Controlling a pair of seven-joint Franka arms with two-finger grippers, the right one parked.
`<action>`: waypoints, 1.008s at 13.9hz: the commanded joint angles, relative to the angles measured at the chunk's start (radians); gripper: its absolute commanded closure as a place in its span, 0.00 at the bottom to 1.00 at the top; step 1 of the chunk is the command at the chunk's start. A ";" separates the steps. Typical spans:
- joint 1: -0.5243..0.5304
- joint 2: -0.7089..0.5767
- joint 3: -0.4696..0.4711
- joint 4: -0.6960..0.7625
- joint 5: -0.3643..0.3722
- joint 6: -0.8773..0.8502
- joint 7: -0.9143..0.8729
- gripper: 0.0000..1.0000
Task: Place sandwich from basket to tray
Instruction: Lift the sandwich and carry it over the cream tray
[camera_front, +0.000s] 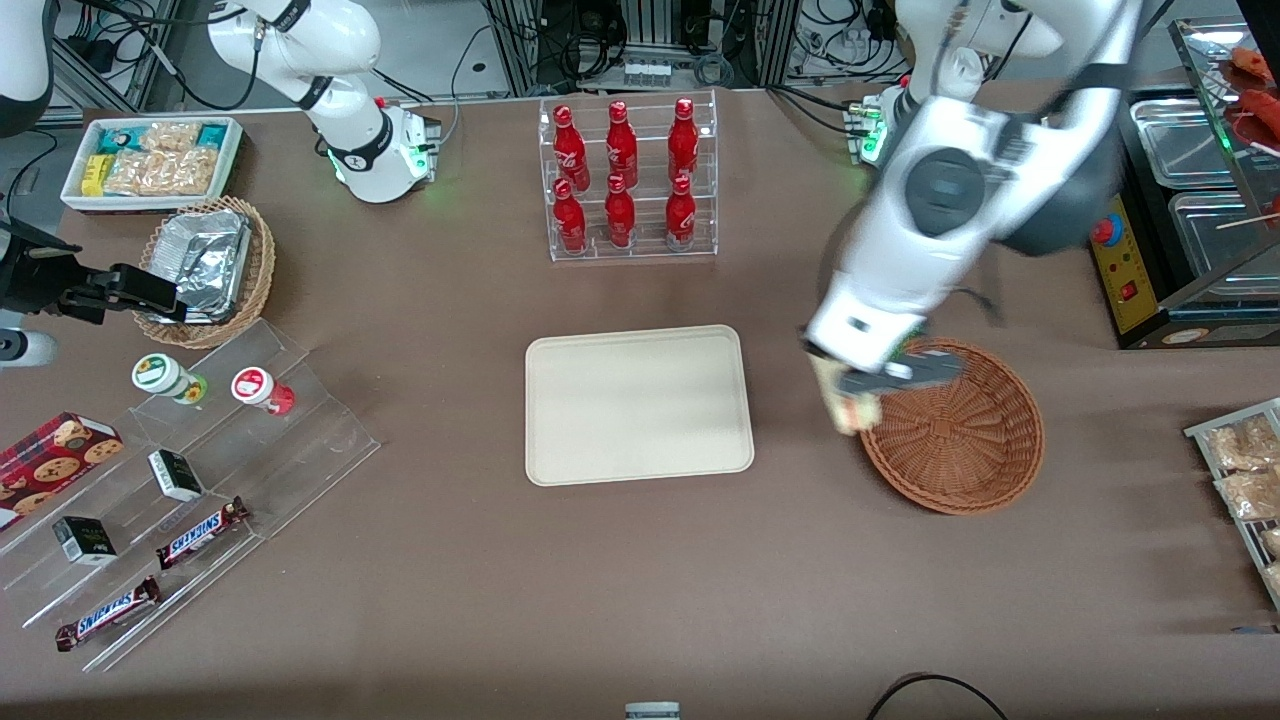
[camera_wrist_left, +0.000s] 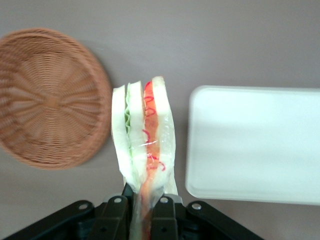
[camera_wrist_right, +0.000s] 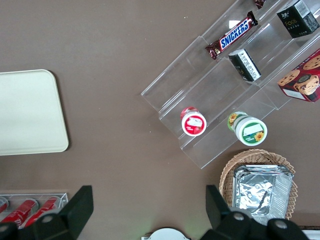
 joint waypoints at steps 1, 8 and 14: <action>-0.079 0.113 0.015 0.117 0.000 -0.016 0.007 1.00; -0.204 0.335 0.016 0.229 -0.020 0.097 -0.045 1.00; -0.251 0.460 0.014 0.231 -0.019 0.284 -0.086 1.00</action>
